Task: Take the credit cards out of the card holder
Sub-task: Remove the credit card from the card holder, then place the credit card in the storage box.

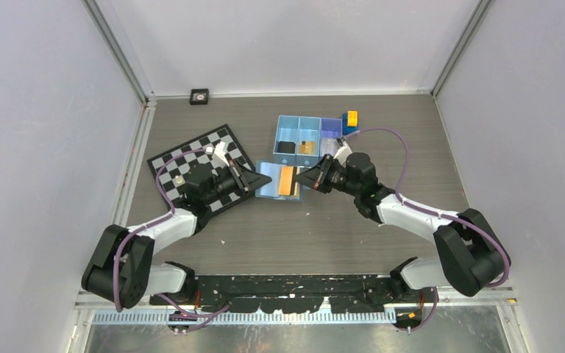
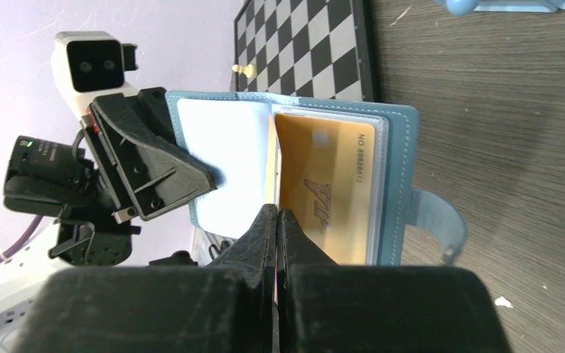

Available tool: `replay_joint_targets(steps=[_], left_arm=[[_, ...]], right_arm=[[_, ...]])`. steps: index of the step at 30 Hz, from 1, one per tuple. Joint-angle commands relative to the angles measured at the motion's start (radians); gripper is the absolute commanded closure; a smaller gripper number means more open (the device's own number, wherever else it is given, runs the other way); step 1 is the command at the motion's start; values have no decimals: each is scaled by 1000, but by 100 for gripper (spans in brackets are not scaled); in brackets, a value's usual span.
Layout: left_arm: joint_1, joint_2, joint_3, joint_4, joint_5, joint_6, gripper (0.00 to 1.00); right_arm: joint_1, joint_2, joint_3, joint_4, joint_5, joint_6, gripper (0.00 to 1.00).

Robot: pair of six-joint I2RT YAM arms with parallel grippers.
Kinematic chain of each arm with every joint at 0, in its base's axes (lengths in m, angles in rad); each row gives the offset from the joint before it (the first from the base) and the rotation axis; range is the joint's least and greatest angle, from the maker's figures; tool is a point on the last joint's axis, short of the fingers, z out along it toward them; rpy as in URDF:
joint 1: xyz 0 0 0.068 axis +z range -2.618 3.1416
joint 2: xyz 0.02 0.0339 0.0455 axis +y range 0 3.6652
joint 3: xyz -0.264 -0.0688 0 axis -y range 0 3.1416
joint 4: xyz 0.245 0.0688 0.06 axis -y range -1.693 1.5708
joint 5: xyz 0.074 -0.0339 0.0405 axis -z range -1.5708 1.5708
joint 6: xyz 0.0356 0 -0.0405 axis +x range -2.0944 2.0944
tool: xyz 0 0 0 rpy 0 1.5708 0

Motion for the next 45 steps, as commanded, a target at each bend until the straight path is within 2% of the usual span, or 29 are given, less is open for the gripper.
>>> replay_joint_targets(steps=[1, 5, 10, 14, 23, 26, 33, 38, 41, 43, 45], left_arm=[[2, -81, 31, -119, -66, 73, 100], [2, -132, 42, -265, -144, 118, 100], [2, -165, 58, -368, -216, 159, 100], [2, -160, 66, -399, -232, 167, 100], [2, -154, 76, -424, -228, 159, 100], [2, -163, 73, -427, -231, 156, 100], [2, -176, 77, -427, -236, 152, 100], [2, -158, 132, -470, -271, 97, 100], [0, -155, 167, -487, -289, 118, 100], [1, -161, 158, -510, -337, 129, 100], [1, -165, 122, -461, -354, 121, 100]], right_arm=[[-7, -22, 36, -69, 60, -43, 100], [-18, -37, 36, -86, 72, -45, 100], [-38, -57, 36, -105, 67, -44, 100], [-64, -74, 57, -138, 36, -61, 99], [-162, -137, 207, -435, 19, -205, 99], [-166, -144, 250, -469, 32, -218, 100], [-167, -49, 401, -492, 38, -156, 100], [-166, 48, 492, -487, 67, -127, 100], [-168, 101, 525, -481, 67, -123, 100], [-169, 124, 531, -481, 79, -131, 99], [-173, 145, 543, -504, 87, -160, 100]])
